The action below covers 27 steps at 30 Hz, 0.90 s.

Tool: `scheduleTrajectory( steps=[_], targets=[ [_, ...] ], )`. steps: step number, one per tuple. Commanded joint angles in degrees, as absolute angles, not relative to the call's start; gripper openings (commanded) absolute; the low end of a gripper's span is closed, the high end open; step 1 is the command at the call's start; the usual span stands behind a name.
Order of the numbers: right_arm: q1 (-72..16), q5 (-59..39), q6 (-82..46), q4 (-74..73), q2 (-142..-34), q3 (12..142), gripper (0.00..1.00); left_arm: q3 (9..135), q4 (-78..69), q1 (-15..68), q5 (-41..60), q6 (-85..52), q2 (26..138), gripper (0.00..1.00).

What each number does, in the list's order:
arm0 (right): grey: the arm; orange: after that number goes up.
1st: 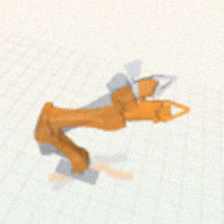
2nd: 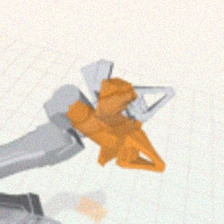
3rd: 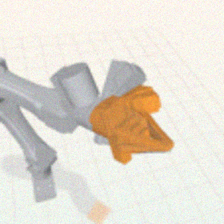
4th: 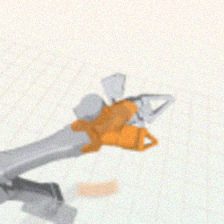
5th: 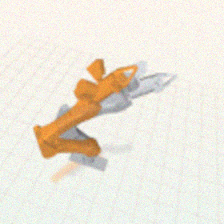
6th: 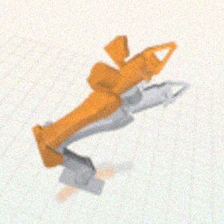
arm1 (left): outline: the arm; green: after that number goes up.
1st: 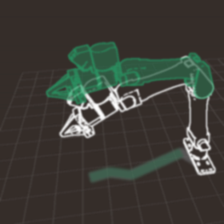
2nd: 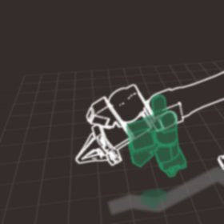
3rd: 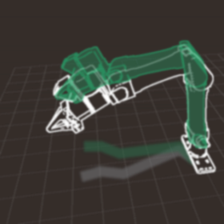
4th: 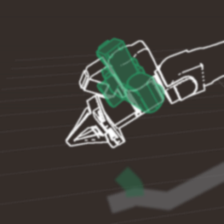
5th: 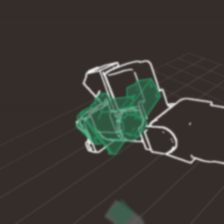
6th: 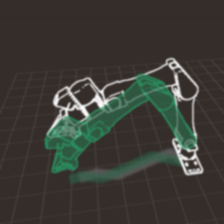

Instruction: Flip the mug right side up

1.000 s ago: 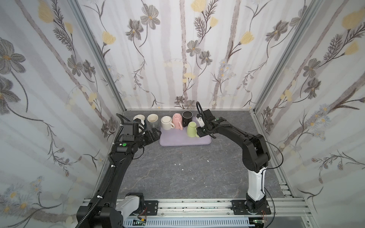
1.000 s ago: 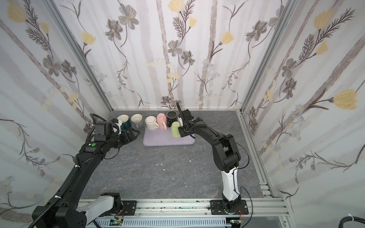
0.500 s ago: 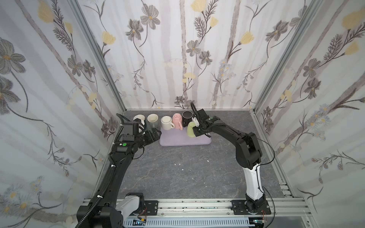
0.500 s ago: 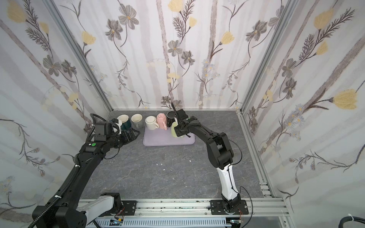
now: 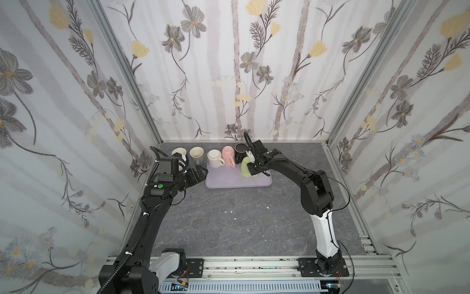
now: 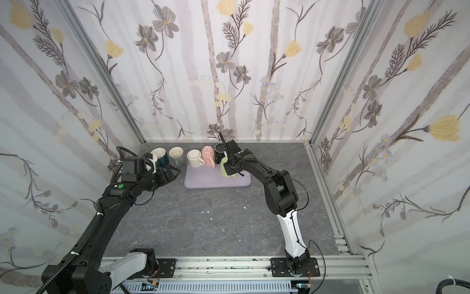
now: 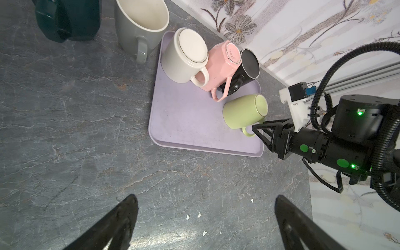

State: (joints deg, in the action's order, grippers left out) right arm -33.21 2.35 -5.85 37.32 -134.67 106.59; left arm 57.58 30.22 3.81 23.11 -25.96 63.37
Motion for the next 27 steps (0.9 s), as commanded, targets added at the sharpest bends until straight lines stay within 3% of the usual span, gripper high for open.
scheduleTrajectory(
  steps=[1,27],
  targets=[
    [-33.3,3.76,-4.84,37.0,-135.33,107.57,0.33,57.56,28.65,3.79,22.96,-26.01,63.63,1.0],
    [-33.68,7.02,-4.09,41.39,-139.96,114.36,0.23,57.47,28.58,3.85,22.66,-26.02,63.72,1.0]
  ],
)
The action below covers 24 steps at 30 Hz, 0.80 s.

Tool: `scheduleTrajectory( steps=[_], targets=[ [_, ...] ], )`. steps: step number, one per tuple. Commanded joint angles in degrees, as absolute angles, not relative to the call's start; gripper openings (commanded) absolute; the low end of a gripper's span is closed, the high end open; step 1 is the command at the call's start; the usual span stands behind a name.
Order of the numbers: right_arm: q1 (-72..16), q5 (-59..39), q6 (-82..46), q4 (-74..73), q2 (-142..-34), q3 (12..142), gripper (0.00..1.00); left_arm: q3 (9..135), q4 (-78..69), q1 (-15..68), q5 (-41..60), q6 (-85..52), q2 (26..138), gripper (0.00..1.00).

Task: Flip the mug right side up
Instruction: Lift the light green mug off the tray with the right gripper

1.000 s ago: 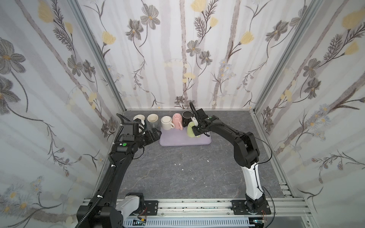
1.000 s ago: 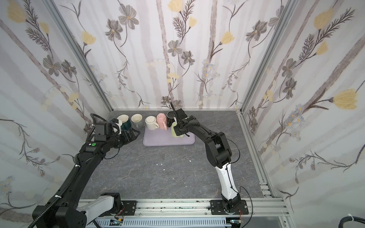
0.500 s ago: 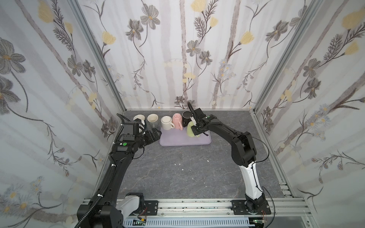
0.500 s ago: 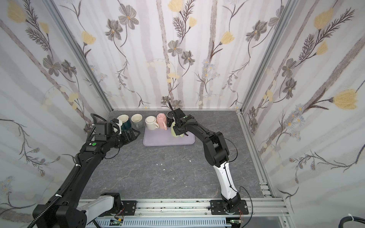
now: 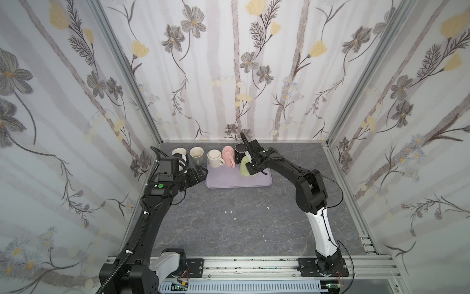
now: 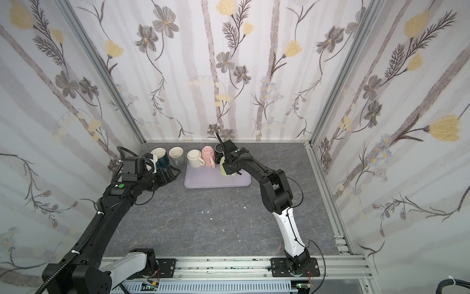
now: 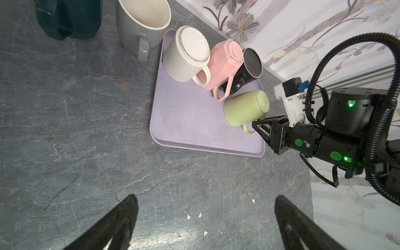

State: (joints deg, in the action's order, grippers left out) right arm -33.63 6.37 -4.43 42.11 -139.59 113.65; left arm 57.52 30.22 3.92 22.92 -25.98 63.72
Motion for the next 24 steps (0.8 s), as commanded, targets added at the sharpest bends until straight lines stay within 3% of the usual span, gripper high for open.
scheduleTrajectory(
  steps=[1,12,15,24],
  targets=[
    [-33.74,6.88,-4.21,41.35,-140.1,114.4,0.22,57.43,28.61,3.86,22.6,-26.08,63.72,1.0],
    [-33.75,6.05,-4.6,41.29,-140.54,114.4,0.18,57.46,28.52,4.0,23.24,-26.26,64.18,1.0],
    [-33.53,6.0,-5.0,40.87,-140.46,114.4,0.09,57.15,28.4,3.94,22.62,-25.98,63.49,1.0],
    [-32.98,3.31,-5.8,40.23,-140.27,114.31,0.01,57.26,27.75,4.0,22.67,-26.71,64.14,1.0]
  ],
)
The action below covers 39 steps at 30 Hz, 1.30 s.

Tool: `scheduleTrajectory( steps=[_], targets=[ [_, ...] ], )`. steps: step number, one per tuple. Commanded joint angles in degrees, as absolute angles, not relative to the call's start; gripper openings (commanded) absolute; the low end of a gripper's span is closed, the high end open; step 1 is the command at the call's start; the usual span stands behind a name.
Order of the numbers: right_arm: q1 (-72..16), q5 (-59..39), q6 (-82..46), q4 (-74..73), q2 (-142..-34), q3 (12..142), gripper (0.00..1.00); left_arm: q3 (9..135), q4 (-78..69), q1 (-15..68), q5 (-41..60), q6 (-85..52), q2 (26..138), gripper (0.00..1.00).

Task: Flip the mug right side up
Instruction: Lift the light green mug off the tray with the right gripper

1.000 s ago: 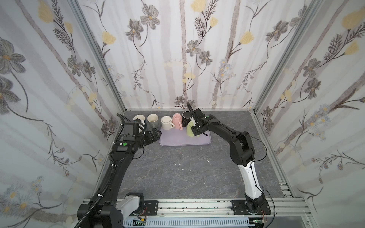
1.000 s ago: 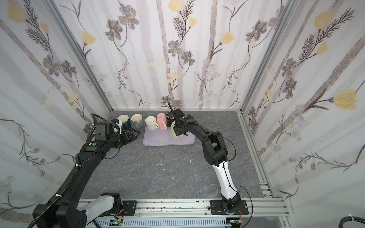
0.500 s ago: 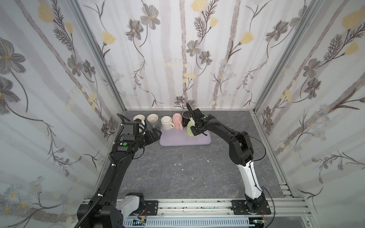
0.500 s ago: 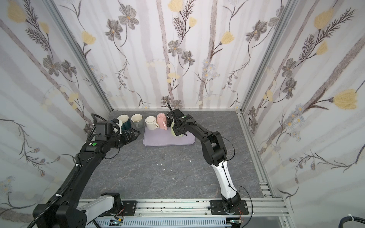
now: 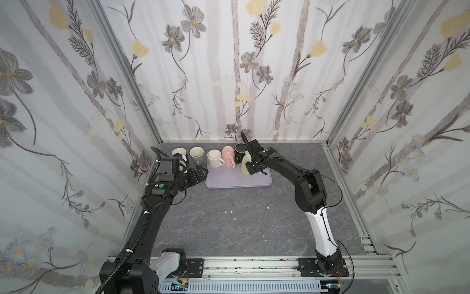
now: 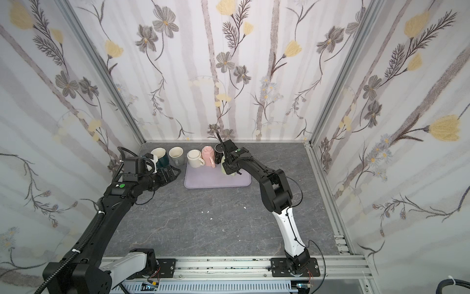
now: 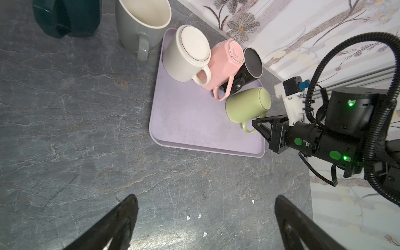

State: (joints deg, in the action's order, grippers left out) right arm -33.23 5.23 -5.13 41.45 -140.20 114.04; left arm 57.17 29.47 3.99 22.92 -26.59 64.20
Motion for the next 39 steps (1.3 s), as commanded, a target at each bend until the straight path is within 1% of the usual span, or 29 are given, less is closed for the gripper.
scheduleTrajectory(
  steps=[1,4,14,25,35,39],
  targets=[
    [-32.92,3.0,-5.82,40.17,-140.26,114.17,0.0,57.02,27.53,4.11,22.26,-26.71,63.73,1.0],
    [-32.61,2.3,-5.89,39.78,-139.8,113.5,0.0,56.51,26.9,4.28,21.43,-26.79,62.63,1.0],
    [-31.4,-0.58,-7.21,34.31,-135.29,105.59,0.0,56.59,27.16,4.81,21.75,-26.66,63.2,1.0],
    [-29.29,-6.89,-10.06,25.93,-128.31,94.1,0.0,56.6,27.72,5.89,21.29,-26.52,62.76,1.0],
    [-28.75,-7.99,-11.65,22.18,-124.65,87.59,0.0,56.56,27.82,7.1,21.27,-26.44,62.58,1.0],
    [-28.41,-9.99,-12.29,20.09,-123.46,85.4,0.0,56.6,27.75,7.71,21.22,-26.41,62.73,1.0]
  ],
)
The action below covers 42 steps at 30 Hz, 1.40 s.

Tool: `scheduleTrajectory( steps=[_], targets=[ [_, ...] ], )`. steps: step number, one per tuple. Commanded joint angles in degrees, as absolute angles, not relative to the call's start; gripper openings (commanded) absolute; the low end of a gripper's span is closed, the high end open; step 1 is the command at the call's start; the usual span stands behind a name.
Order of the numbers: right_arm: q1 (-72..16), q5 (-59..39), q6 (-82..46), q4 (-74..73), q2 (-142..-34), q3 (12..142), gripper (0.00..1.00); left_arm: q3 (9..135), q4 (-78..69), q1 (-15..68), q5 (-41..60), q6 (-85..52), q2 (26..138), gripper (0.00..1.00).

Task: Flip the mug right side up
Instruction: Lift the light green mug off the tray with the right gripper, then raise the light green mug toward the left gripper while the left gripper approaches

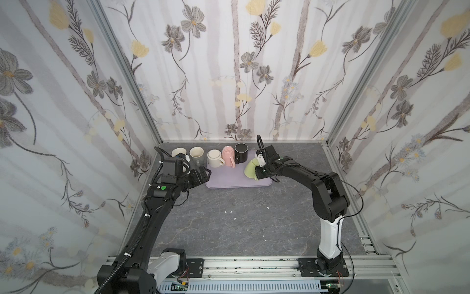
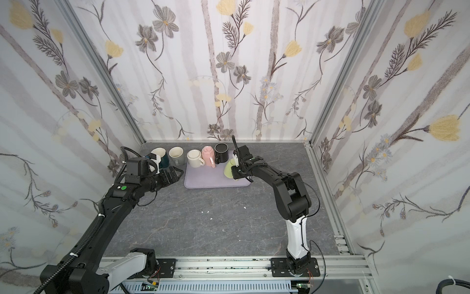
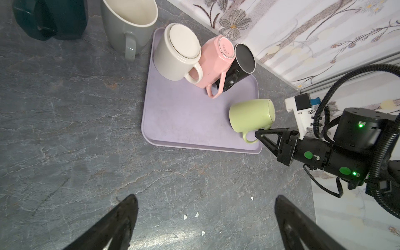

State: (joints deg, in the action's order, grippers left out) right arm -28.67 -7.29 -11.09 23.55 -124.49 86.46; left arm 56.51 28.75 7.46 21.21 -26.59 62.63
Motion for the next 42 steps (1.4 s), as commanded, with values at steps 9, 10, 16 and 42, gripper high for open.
scheduleTrajectory(
  steps=[9,10,16,42],
  targets=[
    [-27.75,-14.62,-14.1,15.09,-120.48,81.18,0.0,56.98,28.45,7.73,20.6,-25.36,63.87,1.0],
    [-27.69,-15.22,-14.27,14.42,-120.02,80.6,0.0,56.97,28.57,7.73,20.46,-25.31,63.98,1.0],
    [-27.35,-18.76,-15.88,10.49,-117.81,78.01,0.0,56.74,28.91,7.82,20.02,-25.07,64.42,1.0],
    [-22.88,-35.61,-26.32,-6.79,-103.74,64.63,0.0,55.72,10.58,24.28,12.9,-36.53,68.08,1.0]
  ],
)
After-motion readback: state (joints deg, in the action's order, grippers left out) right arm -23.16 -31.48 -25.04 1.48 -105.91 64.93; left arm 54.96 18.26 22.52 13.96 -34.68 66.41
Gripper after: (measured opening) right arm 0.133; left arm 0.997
